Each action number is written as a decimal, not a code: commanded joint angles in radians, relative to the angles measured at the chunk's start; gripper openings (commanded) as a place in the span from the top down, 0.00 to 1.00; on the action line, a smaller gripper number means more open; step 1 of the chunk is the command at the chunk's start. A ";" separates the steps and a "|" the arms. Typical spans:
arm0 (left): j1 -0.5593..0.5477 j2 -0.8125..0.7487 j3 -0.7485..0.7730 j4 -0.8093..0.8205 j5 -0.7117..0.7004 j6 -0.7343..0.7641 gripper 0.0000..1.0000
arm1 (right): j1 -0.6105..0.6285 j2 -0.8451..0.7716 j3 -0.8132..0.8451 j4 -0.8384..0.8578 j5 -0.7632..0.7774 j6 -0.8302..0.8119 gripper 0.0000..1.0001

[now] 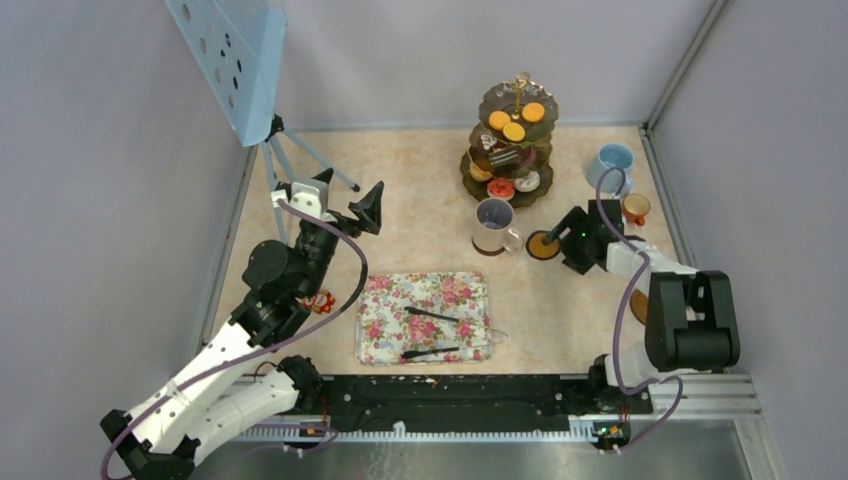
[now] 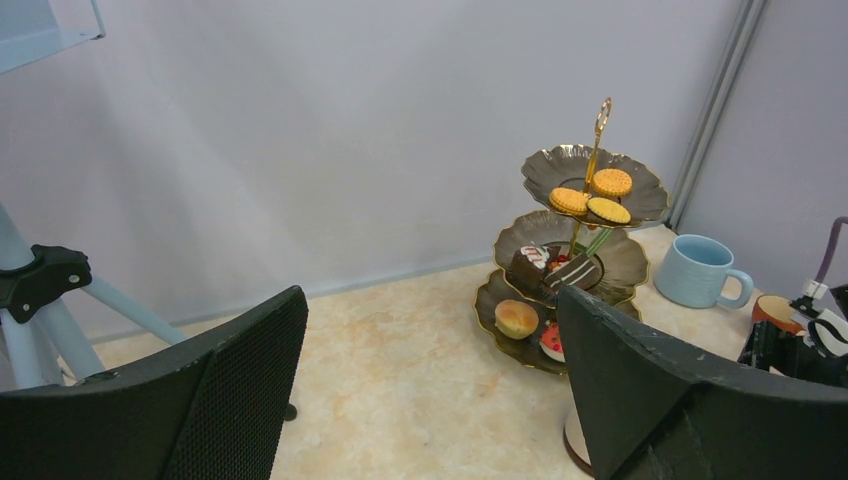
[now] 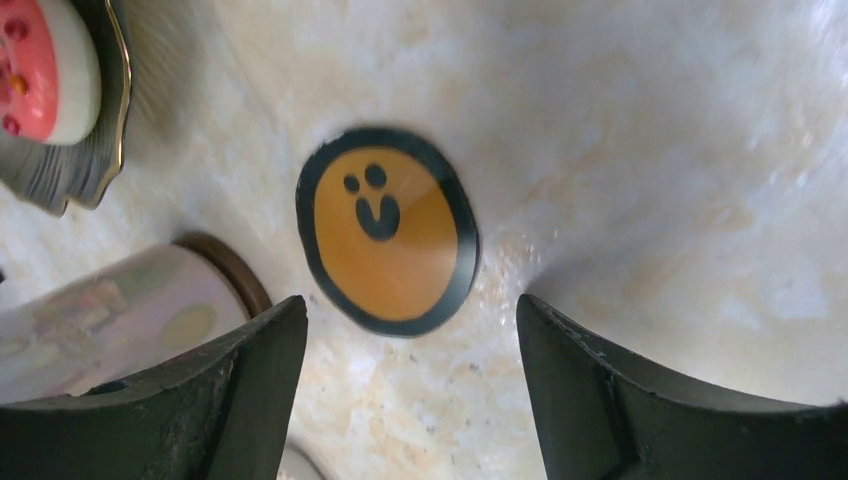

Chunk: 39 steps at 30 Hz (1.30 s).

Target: Serve the afternoon tea

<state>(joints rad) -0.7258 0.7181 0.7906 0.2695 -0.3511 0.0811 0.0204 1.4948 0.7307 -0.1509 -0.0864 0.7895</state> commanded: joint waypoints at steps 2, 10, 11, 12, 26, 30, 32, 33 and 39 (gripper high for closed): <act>-0.004 -0.008 0.004 0.043 0.019 -0.004 0.01 | 0.021 -0.054 -0.084 0.062 -0.061 0.118 0.24; -0.003 -0.006 0.005 0.040 0.019 -0.003 0.01 | 0.029 0.058 -0.059 0.192 -0.113 0.159 0.24; -0.003 -0.006 0.004 0.041 0.021 -0.002 0.01 | 0.029 0.074 -0.049 0.199 -0.117 0.158 0.24; -0.003 -0.005 0.005 0.042 0.020 -0.002 0.01 | 0.029 0.085 -0.038 0.200 -0.124 0.160 0.24; -0.005 -0.013 0.005 0.042 0.028 -0.009 0.01 | 0.007 -0.224 0.159 -0.257 0.547 -0.252 0.22; -0.008 -0.017 0.004 0.042 0.025 -0.009 0.01 | -0.140 -0.179 0.233 -0.254 0.618 -0.232 0.24; -0.011 -0.021 0.004 0.043 0.025 -0.007 0.01 | -0.245 -0.142 0.251 -0.183 0.478 -0.284 0.27; -0.011 -0.021 0.003 0.043 0.024 -0.005 0.01 | -0.294 -0.120 0.270 -0.170 0.393 -0.321 0.29; -0.017 -0.020 0.002 0.044 0.022 -0.005 0.01 | -0.443 -0.029 0.295 -0.076 0.131 -0.426 0.35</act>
<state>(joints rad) -0.7353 0.7094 0.7906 0.2695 -0.3336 0.0803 -0.3691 1.4273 0.9894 -0.2962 0.2184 0.4553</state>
